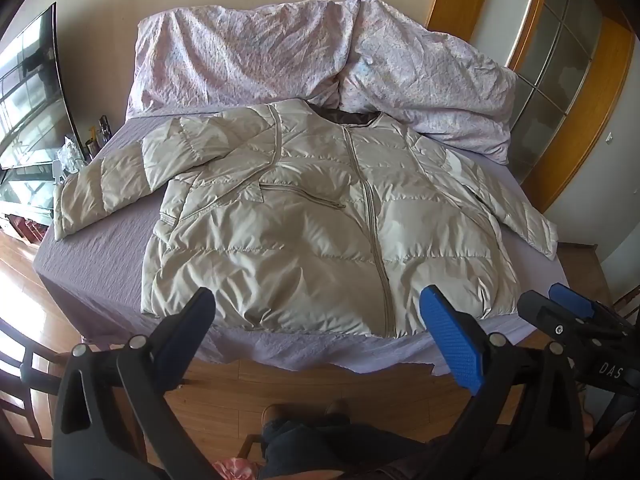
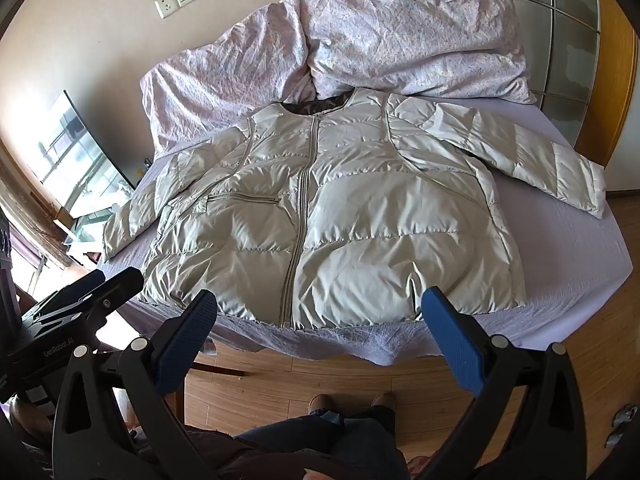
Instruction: Fold large clothes
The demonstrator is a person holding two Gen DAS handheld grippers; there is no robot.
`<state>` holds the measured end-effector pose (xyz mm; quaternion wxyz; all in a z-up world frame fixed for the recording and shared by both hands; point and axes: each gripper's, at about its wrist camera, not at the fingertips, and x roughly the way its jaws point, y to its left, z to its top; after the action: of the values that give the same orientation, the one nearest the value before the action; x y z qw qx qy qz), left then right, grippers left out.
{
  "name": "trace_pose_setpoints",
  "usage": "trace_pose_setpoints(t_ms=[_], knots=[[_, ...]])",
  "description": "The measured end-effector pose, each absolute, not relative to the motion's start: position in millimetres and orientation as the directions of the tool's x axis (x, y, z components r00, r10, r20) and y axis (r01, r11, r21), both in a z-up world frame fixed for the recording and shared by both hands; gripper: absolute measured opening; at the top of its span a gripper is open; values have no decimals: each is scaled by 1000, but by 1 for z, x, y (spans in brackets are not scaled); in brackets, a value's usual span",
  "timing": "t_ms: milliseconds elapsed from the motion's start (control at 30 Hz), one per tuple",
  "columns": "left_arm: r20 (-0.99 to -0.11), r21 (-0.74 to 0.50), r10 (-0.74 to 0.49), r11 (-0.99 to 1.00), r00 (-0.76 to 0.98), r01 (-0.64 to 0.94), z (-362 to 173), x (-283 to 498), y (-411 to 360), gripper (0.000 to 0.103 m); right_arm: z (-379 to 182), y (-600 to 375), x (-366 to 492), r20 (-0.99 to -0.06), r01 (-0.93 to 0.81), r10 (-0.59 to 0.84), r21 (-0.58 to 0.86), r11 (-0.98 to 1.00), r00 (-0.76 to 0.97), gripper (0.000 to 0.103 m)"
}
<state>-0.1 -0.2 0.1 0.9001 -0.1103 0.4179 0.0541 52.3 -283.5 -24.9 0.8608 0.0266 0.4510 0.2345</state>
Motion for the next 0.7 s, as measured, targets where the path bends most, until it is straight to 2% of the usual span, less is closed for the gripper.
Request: trace_pose_setpoints(t_ms=[700], knots=[[-768, -154, 4, 969, 640, -191, 0, 0, 0, 101, -26, -282, 55, -764, -380, 431, 262, 887, 480, 102]])
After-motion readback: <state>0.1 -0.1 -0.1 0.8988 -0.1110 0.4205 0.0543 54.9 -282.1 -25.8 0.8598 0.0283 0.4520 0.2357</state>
